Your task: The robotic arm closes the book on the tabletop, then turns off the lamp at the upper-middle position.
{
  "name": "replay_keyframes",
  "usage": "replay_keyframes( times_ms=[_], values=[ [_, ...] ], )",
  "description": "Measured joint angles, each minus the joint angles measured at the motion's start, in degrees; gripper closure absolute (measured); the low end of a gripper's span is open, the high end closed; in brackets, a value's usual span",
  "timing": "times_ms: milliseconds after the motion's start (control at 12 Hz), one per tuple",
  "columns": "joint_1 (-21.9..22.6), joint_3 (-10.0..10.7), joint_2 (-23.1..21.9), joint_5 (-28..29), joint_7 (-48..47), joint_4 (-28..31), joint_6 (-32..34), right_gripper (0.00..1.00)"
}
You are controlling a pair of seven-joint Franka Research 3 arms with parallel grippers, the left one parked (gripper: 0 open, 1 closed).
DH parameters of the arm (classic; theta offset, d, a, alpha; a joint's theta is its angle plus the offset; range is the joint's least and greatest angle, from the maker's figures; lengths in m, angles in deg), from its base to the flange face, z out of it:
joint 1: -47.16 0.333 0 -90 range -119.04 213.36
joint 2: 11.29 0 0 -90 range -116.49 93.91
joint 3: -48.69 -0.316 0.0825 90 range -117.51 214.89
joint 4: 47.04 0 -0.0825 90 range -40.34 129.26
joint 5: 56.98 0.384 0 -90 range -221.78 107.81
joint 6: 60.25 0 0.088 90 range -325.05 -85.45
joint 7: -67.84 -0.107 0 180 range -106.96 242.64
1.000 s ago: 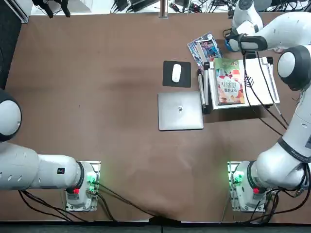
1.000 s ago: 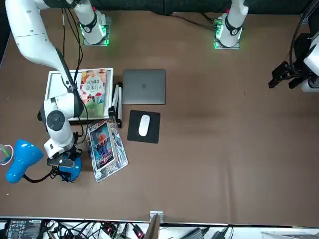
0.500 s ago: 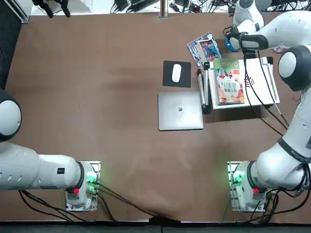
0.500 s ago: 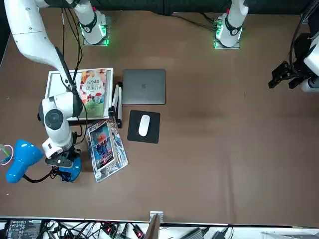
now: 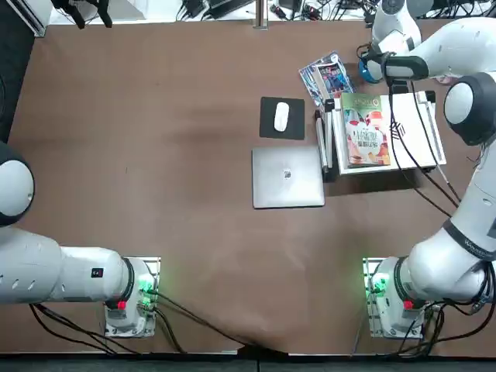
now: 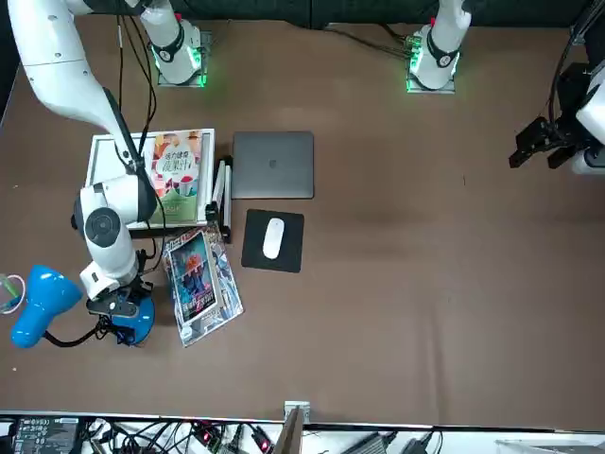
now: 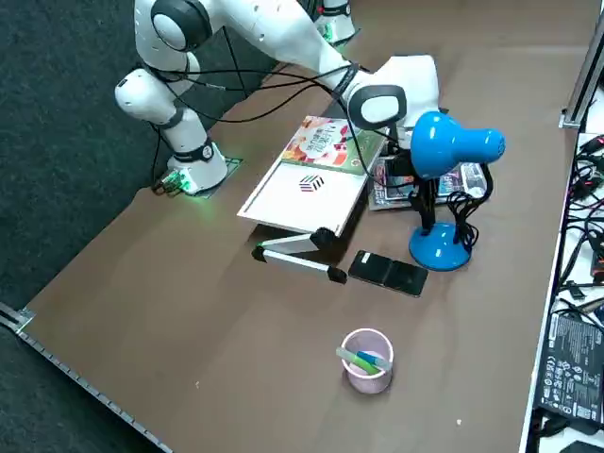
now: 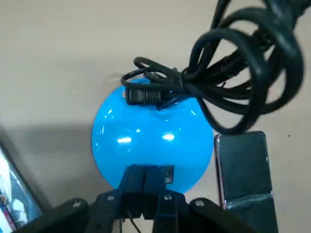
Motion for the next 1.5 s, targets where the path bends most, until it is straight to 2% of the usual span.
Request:
replay_keyframes(
  times_ms=[1500],
  values=[
    [-0.6, -0.2, 0.0, 0.0, 0.0, 0.9, 0.0, 0.98]
  ],
)
